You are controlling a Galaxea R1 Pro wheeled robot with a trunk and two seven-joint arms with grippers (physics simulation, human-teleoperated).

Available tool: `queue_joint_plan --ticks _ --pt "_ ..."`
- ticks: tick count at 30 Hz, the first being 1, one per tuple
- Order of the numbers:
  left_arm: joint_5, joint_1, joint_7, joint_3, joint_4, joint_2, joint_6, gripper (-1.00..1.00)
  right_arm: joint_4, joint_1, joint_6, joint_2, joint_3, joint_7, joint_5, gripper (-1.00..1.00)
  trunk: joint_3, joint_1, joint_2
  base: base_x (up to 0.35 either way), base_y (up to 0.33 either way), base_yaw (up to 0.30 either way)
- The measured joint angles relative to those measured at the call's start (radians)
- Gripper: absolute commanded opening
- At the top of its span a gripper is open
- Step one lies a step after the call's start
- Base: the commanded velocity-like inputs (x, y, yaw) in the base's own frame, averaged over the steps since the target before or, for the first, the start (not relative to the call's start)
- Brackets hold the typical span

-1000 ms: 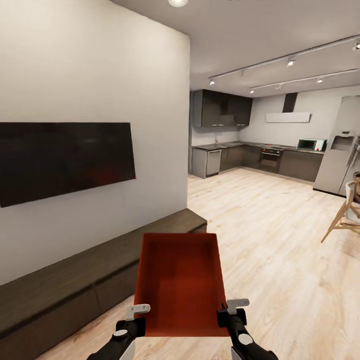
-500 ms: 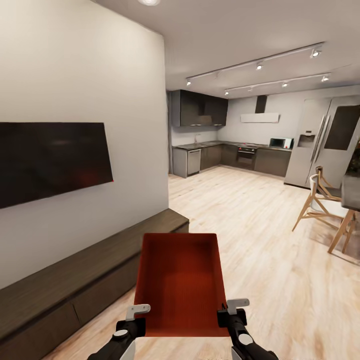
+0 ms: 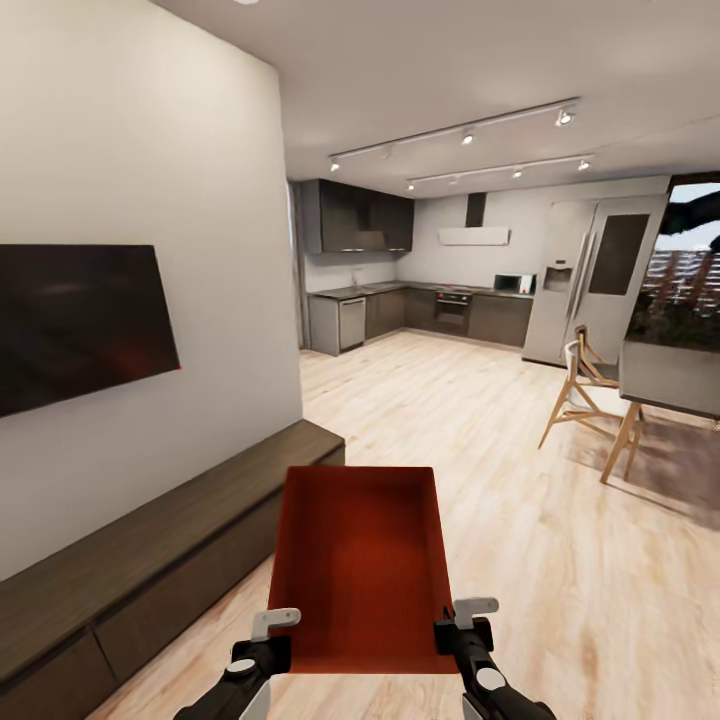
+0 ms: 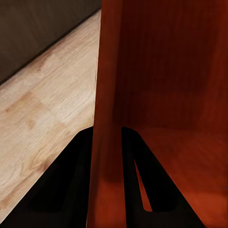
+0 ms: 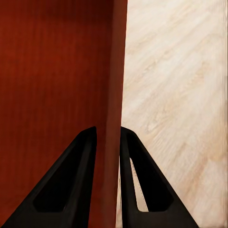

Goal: Move the two storage containers from the living room to the garage. In the garage, place one container on the floor and stack the other container on top of it (either order is fine).

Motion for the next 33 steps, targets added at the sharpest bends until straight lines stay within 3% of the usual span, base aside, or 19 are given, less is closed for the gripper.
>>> queue_joint_plan --ticks 33 --pt "-0.001 0.0 0.001 0.001 0.0 -0.001 0.0 -1.0 -0.002 0.0 0.002 -0.002 0.0 0.002 0.0 -1.0 0.0 0.0 0.0 0.0 0.0 -0.276"
